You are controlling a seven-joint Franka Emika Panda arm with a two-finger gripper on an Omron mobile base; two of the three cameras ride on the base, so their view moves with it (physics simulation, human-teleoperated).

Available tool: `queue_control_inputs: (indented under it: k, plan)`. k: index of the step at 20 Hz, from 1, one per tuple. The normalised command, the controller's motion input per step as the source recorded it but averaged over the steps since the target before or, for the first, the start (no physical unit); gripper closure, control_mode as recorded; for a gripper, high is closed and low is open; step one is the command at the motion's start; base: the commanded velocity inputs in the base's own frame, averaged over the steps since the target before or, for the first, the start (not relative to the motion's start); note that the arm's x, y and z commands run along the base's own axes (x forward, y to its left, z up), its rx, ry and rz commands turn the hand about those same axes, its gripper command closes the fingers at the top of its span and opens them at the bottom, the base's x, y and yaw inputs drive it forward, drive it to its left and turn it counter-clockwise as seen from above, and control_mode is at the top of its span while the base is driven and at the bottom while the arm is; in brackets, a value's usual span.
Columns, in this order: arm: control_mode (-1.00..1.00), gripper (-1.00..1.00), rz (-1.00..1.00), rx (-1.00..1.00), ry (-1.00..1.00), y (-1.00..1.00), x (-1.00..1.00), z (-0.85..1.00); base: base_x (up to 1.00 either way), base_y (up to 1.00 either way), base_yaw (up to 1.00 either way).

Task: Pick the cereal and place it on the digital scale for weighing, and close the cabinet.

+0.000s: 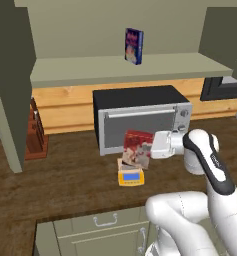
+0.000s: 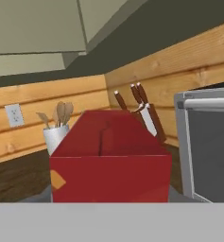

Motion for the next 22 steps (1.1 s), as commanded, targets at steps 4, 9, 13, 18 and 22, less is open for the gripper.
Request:
queue_control_inputs:
  k: [4, 9, 13, 18, 22]
  plan:
    - [-1.00, 1.00, 0.00, -0.05, 0.00, -0.08, 0.20, -0.50, 0.00, 0.00, 0.00]
    - [-1.00, 1.00, 0.00, -0.04, 0.00, 0.00, 0.32, -0.32, 0.00, 0.00, 0.00]
    - [-1.00, 1.00, 0.00, -0.07, 0.00, 0.00, 0.22, -0.37, 0.00, 0.00, 0.00]
    - [-1.00, 1.00, 0.00, -0.02, -0.06, 0.02, 0.33, -0.20, 0.00, 0.00, 0.00]
    - [-1.00, 1.00, 0.00, 0.00, -0.11, 0.17, 0.43, -0.21, 0.00, 0.00, 0.00]
